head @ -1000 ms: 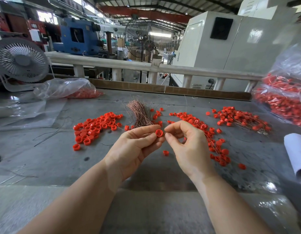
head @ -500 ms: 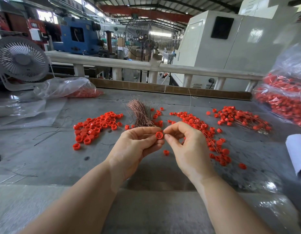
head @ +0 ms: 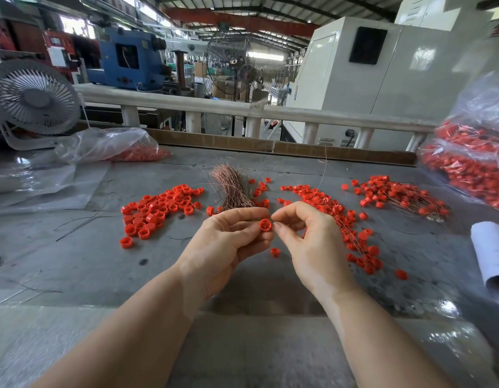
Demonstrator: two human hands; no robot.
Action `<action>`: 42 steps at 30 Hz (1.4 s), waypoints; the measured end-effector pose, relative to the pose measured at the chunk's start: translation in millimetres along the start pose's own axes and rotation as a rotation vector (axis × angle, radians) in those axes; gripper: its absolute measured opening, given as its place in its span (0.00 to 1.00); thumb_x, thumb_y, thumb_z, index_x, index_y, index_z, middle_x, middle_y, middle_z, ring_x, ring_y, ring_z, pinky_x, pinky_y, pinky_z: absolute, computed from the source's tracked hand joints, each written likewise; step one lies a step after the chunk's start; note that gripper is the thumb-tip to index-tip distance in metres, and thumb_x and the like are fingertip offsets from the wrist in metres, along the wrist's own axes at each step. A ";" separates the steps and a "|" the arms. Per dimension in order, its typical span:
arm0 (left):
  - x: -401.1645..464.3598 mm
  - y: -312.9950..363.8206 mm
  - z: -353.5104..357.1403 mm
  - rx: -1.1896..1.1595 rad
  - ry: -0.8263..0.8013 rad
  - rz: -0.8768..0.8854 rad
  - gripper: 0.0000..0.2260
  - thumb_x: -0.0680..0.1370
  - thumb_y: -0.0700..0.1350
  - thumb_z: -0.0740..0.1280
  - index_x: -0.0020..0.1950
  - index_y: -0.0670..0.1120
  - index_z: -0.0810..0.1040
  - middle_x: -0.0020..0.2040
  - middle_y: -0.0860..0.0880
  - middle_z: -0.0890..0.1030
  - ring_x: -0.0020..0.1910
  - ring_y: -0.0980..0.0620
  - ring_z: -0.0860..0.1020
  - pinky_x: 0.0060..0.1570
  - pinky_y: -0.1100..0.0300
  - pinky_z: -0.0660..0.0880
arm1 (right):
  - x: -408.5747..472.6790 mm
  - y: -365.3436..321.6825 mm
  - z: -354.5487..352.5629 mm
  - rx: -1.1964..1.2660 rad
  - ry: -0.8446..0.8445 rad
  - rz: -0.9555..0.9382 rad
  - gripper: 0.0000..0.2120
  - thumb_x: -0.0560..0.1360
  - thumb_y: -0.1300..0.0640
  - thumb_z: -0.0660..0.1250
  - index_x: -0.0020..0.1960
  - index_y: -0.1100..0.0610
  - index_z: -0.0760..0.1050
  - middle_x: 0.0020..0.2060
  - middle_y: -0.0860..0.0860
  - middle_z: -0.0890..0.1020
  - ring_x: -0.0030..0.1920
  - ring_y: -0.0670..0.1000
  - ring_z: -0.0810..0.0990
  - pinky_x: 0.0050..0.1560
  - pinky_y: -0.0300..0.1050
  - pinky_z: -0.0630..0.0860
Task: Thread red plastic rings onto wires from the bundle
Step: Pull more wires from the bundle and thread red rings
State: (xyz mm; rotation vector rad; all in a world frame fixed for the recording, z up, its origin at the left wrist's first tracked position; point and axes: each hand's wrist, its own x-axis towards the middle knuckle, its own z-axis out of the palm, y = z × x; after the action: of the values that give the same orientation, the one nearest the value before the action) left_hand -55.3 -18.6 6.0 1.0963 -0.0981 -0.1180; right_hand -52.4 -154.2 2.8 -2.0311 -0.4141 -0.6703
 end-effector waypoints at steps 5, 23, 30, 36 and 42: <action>-0.3 -1.5 0.2 0.053 -0.007 0.011 0.09 0.75 0.31 0.62 0.46 0.40 0.81 0.36 0.45 0.83 0.33 0.54 0.81 0.36 0.64 0.80 | -0.3 1.8 0.1 -0.017 -0.002 0.007 0.08 0.72 0.64 0.70 0.39 0.52 0.77 0.32 0.42 0.79 0.37 0.40 0.76 0.37 0.28 0.70; 1.8 -2.5 0.1 0.023 -0.038 0.003 0.10 0.76 0.31 0.60 0.47 0.40 0.80 0.35 0.46 0.81 0.31 0.55 0.80 0.35 0.64 0.79 | 1.0 3.8 1.1 -0.012 -0.004 0.039 0.07 0.73 0.62 0.69 0.39 0.51 0.77 0.33 0.44 0.79 0.36 0.42 0.76 0.36 0.31 0.72; 2.3 -3.8 -0.3 0.025 -0.038 0.005 0.10 0.77 0.31 0.58 0.49 0.38 0.78 0.36 0.45 0.81 0.32 0.55 0.80 0.36 0.64 0.80 | 0.3 6.0 1.8 -0.063 0.009 0.046 0.07 0.73 0.60 0.69 0.38 0.51 0.76 0.35 0.47 0.79 0.36 0.44 0.76 0.39 0.36 0.72; 3.8 -4.7 0.0 0.047 -0.021 0.032 0.10 0.78 0.31 0.58 0.47 0.39 0.78 0.35 0.47 0.81 0.32 0.56 0.80 0.36 0.64 0.79 | 0.4 4.2 1.5 -0.106 0.012 0.016 0.08 0.73 0.63 0.68 0.38 0.52 0.75 0.37 0.47 0.79 0.38 0.43 0.76 0.39 0.33 0.70; 5.0 -4.0 0.1 -0.002 -0.028 0.020 0.10 0.78 0.32 0.58 0.47 0.39 0.78 0.34 0.47 0.81 0.31 0.56 0.79 0.38 0.65 0.79 | 0.5 3.2 1.3 -0.121 0.009 -0.004 0.05 0.73 0.64 0.68 0.41 0.56 0.78 0.39 0.47 0.79 0.40 0.47 0.76 0.43 0.40 0.72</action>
State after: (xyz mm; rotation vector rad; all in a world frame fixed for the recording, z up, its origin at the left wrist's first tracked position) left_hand -50.6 -21.2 2.6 1.0914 -0.1340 -0.1156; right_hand -49.9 -154.7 0.4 -2.1413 -0.3802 -0.7222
